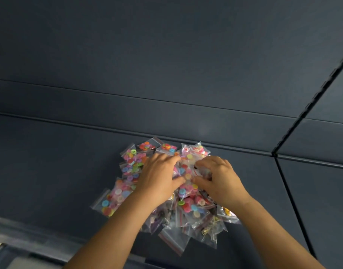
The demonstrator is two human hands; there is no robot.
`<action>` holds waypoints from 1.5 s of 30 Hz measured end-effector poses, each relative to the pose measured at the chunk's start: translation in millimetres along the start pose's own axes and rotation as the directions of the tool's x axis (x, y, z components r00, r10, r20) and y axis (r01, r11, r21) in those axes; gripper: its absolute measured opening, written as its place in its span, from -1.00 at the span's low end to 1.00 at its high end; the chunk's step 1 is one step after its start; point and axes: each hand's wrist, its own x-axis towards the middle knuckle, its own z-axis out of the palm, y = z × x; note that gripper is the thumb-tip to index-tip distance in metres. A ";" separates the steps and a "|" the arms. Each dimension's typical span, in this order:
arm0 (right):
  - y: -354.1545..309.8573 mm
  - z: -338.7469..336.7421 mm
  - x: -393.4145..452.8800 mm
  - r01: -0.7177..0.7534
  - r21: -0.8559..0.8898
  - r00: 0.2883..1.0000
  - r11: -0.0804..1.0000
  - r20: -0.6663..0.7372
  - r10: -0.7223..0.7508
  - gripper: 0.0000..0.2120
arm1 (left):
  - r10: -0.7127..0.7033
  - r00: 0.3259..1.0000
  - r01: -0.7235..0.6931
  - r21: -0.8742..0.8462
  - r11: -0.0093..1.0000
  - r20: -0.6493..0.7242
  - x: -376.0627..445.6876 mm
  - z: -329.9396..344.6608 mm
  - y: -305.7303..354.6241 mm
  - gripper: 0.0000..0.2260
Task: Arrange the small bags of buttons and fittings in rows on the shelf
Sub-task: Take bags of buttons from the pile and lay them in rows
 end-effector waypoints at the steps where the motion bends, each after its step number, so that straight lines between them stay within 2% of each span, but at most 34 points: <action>1: -0.5 0.1 -0.9 -0.020 0.014 1.000 1.000 -0.018 0.021 -0.51 | -0.012 1.000 0.012 -0.015 1.000 -0.006 -0.4 -2.7 -0.1 -0.44; 3: -1.5 0.9 -3.3 -0.040 0.017 0.999 0.999 -0.016 0.041 -0.49 | -0.014 1.000 0.014 -0.022 1.000 0.001 -1.9 -5.8 -2.9 -0.46; 7: -0.8 3.9 -4.5 -0.041 0.019 0.999 0.999 -0.007 0.041 -0.65 | -0.007 0.998 0.003 0.075 0.997 0.056 -5.1 -7.8 -10.4 -0.49; 9: -1.5 4.2 -3.5 -0.044 0.011 0.999 0.999 -0.018 0.044 -0.69 | -0.019 0.998 0.015 0.065 0.998 0.055 -5.0 -8.8 -10.6 -0.50; 13: -3.4 7.2 -2.4 -0.051 -0.024 0.999 0.998 -0.007 0.051 -0.66 | -0.048 0.999 0.046 -0.056 0.997 -0.025 -3.8 -11.6 -15.0 -0.69; 17: -6.0 11.1 -1.2 -0.053 0.046 0.995 0.998 -0.080 0.056 -0.88 | -0.085 0.994 0.063 -0.266 0.962 -0.073 -5.1 -13.3 -19.4 -0.98; 19: -7.6 10.1 -1.7 -0.074 0.110 0.992 0.991 -0.096 0.085 -0.95 | -0.102 0.993 0.072 -0.370 0.926 -0.064 -5.1 -13.8 -20.5 -0.92; 22: -8.8 7.3 -2.8 -0.115 0.188 0.984 0.976 -0.111 0.137 -0.90 | -0.122 0.989 0.064 -0.524 0.849 -0.077 -4.1 -16.0 -22.5 -0.90; 27: -14.2 1.4 -3.1 -0.143 0.350 0.971 0.926 -0.132 0.200 -0.93 | -0.144 0.988 0.076 -0.659 0.748 -0.049 2.3 -22.7 -22.2 -0.84; 31: -15.9 0.5 -4.0 -0.143 0.448 0.973 0.883 -0.097 0.207 -0.94 | -0.051 0.998 0.058 -0.555 0.830 0.027 7.6 -19.7 -19.4 -0.82; 33: -15.7 -0.9 -6.1 -0.133 0.468 0.975 0.874 -0.098 0.200 -0.90 | 0.021 0.997 0.015 -0.470 0.882 0.070 8.5 -17.6 -17.0 -0.72; 35: -16.9 -3.6 -7.9 -0.109 0.454 0.979 0.884 -0.105 0.174 -0.89 | 0.075 0.994 -0.033 -0.450 0.892 0.076 10.0 -16.4 -13.5 -0.62; 36: -18.0 -5.1 -8.4 -0.095 0.440 0.981 0.893 -0.110 0.158 -0.89 | 0.089 0.993 -0.046 -0.451 0.891 0.073 10.7 -16.0 -11.2 -0.62; 38: -21.5 -6.5 -8.5 -0.069 0.433 0.979 0.899 -0.142 0.143 -0.90 | 0.104 0.994 -0.074 -0.447 0.891 0.041 13.3 -14.0 -7.2 -0.75; 39: -23.5 -6.7 -8.2 -0.070 0.467 0.972 0.881 -0.167 0.165 -0.91 | 0.099 0.995 -0.084 -0.458 0.885 0.010 14.4 -12.7 -6.1 -0.83; 41: -26.9 -8.9 -8.6 -0.088 0.625 0.947 0.775 -0.188 0.259 -0.92 | 0.063 0.996 -0.083 -0.526 0.846 -0.056 17.0 -11.0 -4.4 -0.93; 43: -28.4 -9.0 -10.8 -0.129 0.753 0.936 0.645 -0.122 0.329 -0.87 | -0.012 0.997 -0.040 -0.645 0.763 -0.076 17.5 -11.2 -3.2 -0.92; 45: -30.4 -7.2 -12.5 -0.171 0.827 0.931 0.536 -0.043 0.362 -0.90 | -0.045 0.998 0.000 -0.749 0.662 -0.040 18.3 -13.5 -2.2 -0.92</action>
